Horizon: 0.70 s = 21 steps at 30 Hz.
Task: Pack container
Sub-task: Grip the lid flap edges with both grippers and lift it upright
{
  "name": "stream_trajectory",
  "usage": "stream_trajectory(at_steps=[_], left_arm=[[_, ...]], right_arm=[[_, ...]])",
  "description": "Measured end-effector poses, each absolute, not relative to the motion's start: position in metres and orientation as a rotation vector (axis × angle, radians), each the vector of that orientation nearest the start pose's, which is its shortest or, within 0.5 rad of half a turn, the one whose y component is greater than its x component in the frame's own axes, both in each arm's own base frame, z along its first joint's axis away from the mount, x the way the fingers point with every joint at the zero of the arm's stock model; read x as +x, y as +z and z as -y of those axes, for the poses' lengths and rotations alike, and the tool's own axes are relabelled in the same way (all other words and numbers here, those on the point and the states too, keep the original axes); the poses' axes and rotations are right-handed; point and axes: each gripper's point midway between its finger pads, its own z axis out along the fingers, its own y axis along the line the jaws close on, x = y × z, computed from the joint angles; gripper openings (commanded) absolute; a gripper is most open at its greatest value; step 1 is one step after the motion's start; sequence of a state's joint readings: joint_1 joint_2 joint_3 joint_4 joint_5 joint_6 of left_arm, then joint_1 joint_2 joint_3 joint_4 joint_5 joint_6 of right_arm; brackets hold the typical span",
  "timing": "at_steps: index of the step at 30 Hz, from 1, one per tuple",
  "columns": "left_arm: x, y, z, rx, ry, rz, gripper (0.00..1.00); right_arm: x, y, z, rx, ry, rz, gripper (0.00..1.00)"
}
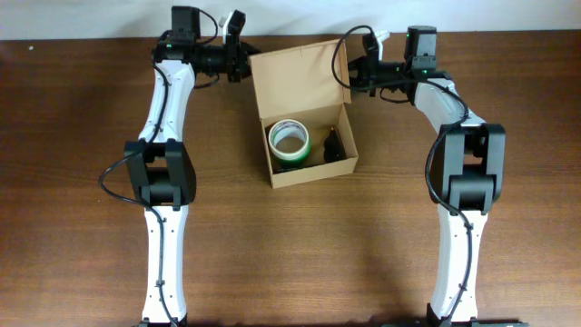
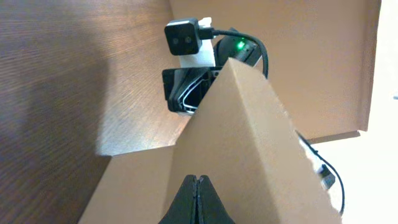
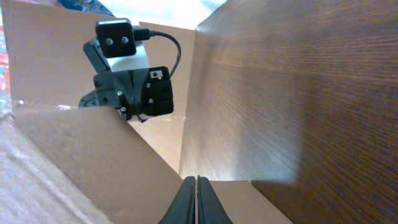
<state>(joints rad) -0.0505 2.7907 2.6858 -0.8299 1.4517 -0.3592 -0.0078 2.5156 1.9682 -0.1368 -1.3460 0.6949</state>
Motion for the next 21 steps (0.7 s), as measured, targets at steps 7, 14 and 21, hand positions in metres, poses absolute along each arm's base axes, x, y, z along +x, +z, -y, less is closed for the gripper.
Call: stream_trajectory(at_steps=[7,14,21], left_arm=[[0.556,0.171,0.210,0.270,-1.992,-2.200,0.01],[0.547,0.188,0.237,0.362,-1.970,-2.191,0.02],[0.545,0.204,0.242,0.393,-1.932,-2.183,0.01]], right_arm=[[0.562,0.164,-0.163,-0.104,1.834,-2.140,0.04],[0.559,0.199,-0.164,-0.171,1.800,-2.091,0.04],[0.568,0.194,-0.161,-0.114,1.735,-2.108,0.04]])
